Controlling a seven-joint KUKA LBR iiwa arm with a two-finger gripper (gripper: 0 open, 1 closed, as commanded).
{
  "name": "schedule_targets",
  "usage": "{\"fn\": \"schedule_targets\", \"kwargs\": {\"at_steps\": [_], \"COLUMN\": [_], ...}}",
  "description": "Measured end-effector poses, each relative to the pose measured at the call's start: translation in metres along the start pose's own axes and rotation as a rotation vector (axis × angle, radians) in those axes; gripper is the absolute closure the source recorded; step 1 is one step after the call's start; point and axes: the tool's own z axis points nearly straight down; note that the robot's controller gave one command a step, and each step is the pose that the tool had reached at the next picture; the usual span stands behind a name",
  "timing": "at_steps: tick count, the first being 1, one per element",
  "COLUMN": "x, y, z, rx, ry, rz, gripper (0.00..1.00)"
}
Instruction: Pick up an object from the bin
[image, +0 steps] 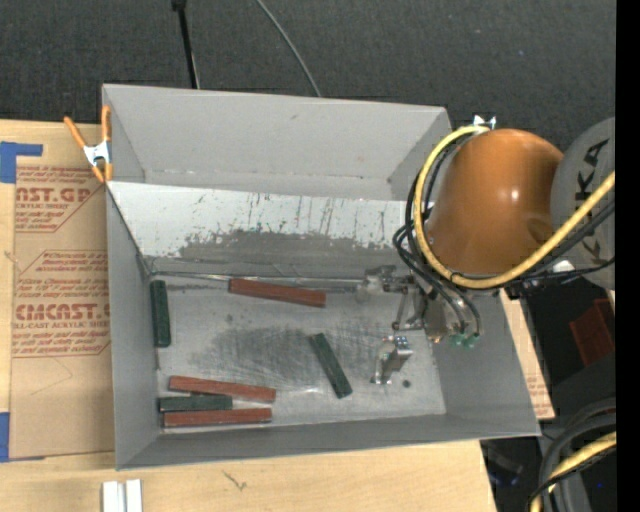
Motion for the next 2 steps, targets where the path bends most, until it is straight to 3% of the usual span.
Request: {"fn": "schedule_targets", "kwargs": {"at_steps": [1,2], "x": [-0.01,-0.002], "y": [0.006,0.024], "z": [0.063,0.112], "rx": [0.0,0.0], "ry": [-0.006,0.001], "rz": [-0.035,-0.184], "gripper": [0.0,0.0]}}
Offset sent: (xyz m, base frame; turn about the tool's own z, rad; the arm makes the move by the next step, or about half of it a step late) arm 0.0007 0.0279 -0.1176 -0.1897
